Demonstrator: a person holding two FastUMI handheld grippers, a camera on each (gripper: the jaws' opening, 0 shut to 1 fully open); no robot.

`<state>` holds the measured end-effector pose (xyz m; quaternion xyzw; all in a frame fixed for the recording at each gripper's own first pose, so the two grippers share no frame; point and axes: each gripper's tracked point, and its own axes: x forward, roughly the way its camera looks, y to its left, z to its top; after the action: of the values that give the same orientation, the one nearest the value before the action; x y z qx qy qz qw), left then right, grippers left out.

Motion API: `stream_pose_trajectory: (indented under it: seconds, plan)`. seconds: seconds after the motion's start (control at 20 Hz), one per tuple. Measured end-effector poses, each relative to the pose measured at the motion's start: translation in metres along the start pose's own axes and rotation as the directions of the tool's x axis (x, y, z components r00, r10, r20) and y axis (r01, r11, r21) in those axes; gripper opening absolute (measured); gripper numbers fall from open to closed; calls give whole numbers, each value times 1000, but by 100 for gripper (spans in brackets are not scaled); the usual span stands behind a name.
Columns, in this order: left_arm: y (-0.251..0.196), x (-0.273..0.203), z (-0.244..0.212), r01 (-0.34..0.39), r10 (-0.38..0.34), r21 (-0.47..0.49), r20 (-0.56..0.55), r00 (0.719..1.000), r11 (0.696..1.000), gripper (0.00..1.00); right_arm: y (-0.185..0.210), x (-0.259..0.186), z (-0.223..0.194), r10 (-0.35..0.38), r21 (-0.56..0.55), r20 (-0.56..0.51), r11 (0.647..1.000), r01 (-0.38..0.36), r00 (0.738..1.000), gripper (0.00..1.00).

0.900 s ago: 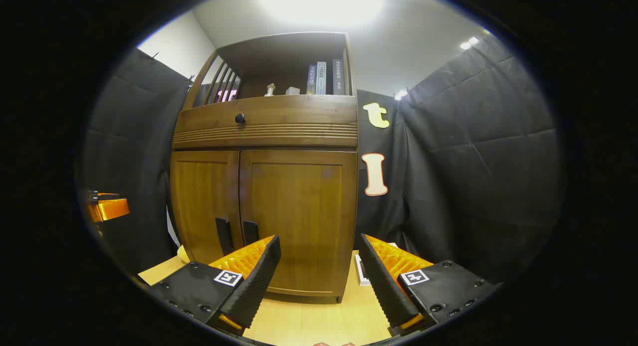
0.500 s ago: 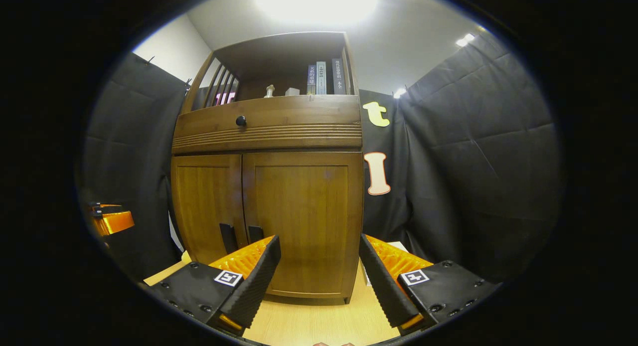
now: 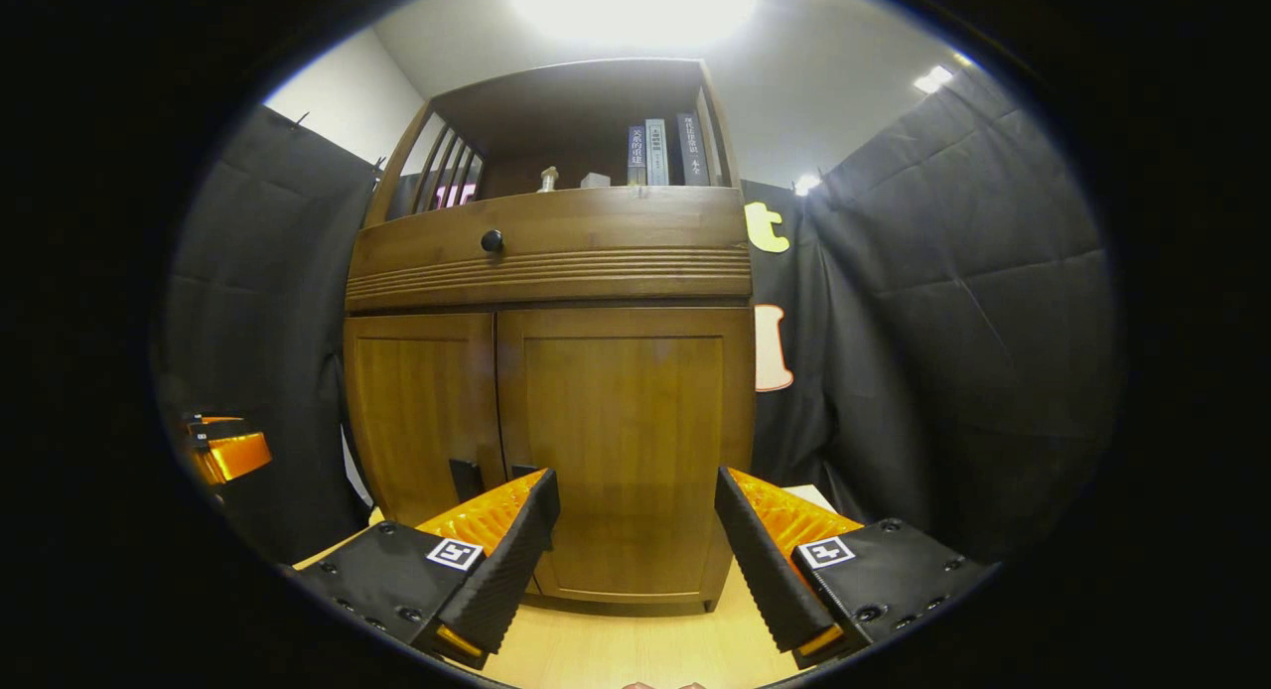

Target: Open the right door of the double-door shoe cabinet with the right hand, and open the left door with the left hand.

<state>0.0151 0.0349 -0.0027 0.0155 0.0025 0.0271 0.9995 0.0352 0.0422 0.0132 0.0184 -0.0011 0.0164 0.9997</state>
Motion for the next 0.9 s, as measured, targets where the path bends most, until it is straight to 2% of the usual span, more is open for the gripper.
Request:
stream_pose_trajectory:
  seconds: [0.05,0.15,0.35,0.5,0.6,0.75,0.8,0.85,0.9]
  plan:
    - [2,0,-3,-6,6,10,-6,1000,1000,100,5,5,-2,7,10,-17,1000,-7,1000,96]
    - [5,-1,-12,-7,7,2,-16,1000,1000,100,15,15,2,28,31,-24,999,-27,999,99]
    - [12,3,-30,-12,6,-96,-57,998,995,100,31,50,2,48,33,-31,998,-47,998,99]
    - [23,-4,-34,-28,25,-46,-66,998,999,100,44,75,-9,65,41,-62,997,-62,996,100]
    - [27,-8,-43,-34,31,-24,-83,996,999,100,55,88,-15,86,53,-73,995,-82,994,98]
    - [31,-15,-59,-48,40,-65,-120,992,997,100,63,102,-32,98,47,-101,994,-94,990,98]
    - [34,-16,-61,-61,51,-73,-132,990,995,100,67,108,-38,98,44,-115,995,-94,989,93]
    - [31,-16,-73,-70,59,-78,-141,988,994,100,72,113,-43,98,41,-128,995,-93,987,93]
    - [30,-15,-78,-69,56,-81,-151,987,994,100,74,117,-47,92,38,-136,995,-87,987,98]
